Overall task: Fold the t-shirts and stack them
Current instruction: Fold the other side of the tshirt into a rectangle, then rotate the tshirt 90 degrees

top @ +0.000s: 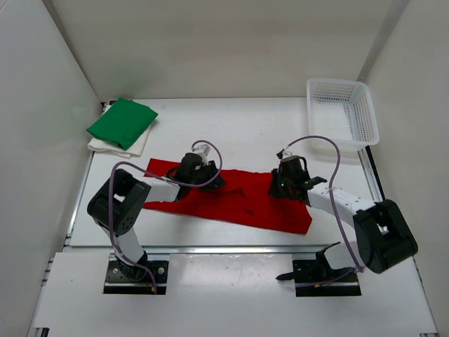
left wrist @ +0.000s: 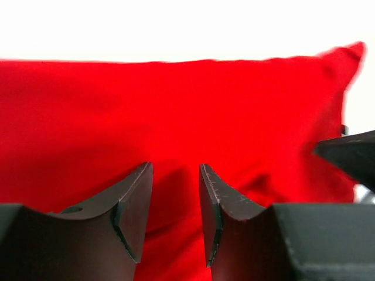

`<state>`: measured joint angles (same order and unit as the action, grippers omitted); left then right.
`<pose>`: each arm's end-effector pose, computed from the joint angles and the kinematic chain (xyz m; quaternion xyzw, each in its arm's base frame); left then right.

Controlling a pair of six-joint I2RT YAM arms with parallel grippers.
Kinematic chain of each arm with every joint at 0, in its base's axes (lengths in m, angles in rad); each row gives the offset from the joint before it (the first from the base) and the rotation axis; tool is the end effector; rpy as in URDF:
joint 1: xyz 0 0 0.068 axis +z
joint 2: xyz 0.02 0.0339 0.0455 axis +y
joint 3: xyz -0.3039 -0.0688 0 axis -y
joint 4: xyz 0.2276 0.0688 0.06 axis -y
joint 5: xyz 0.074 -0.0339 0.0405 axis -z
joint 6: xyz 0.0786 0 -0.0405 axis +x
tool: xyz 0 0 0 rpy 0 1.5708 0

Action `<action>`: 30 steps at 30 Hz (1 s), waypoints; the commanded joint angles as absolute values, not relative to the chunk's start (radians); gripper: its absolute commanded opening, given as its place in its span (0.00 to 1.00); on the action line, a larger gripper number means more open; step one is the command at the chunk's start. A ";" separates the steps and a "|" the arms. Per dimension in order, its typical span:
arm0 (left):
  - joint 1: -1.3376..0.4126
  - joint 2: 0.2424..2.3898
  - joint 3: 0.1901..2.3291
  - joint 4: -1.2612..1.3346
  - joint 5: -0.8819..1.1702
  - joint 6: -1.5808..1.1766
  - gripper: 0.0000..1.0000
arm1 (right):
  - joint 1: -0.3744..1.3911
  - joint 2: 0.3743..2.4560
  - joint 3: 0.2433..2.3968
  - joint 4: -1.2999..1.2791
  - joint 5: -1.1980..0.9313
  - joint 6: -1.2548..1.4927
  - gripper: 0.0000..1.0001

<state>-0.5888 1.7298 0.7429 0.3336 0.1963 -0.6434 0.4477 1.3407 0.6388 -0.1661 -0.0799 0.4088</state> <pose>0.2939 -0.2147 0.1649 0.0190 0.8931 -0.3264 0.3089 0.2332 0.1189 0.1920 -0.0320 0.9377 0.1769 0.2973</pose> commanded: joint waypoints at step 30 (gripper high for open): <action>-0.331 1.012 0.390 0.155 0.149 -0.696 0.58 | 0.412 2.105 2.046 -0.424 -0.341 0.264 0.41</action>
